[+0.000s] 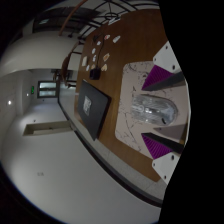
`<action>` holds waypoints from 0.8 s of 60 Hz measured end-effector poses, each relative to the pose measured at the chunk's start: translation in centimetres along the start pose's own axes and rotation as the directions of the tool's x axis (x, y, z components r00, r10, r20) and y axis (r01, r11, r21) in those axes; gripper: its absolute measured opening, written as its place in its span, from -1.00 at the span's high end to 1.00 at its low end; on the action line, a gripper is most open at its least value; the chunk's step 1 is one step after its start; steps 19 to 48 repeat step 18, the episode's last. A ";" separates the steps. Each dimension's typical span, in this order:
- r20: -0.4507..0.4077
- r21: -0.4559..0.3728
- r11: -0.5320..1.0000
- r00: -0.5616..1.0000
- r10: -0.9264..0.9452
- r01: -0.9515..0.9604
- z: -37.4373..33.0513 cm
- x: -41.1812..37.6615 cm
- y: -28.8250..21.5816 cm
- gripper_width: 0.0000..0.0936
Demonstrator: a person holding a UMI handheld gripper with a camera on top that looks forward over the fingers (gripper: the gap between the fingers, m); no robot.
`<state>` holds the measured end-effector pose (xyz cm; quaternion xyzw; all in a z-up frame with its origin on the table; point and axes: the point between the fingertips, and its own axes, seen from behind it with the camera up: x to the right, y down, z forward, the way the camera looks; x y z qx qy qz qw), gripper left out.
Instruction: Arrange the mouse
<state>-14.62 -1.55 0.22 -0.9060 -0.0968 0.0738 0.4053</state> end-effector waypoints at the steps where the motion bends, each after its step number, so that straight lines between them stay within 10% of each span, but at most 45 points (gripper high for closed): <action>1: 0.011 0.002 1.000 1.000 -0.003 0.003 -0.6 0.0 0.0 -0.79; 18: 0.085 0.064 0.997 0.995 -0.044 0.039 -12.1 6.9 2.0 -0.80; 48: 0.085 0.064 0.997 0.995 -0.044 0.039 -12.1 6.9 2.0 -0.80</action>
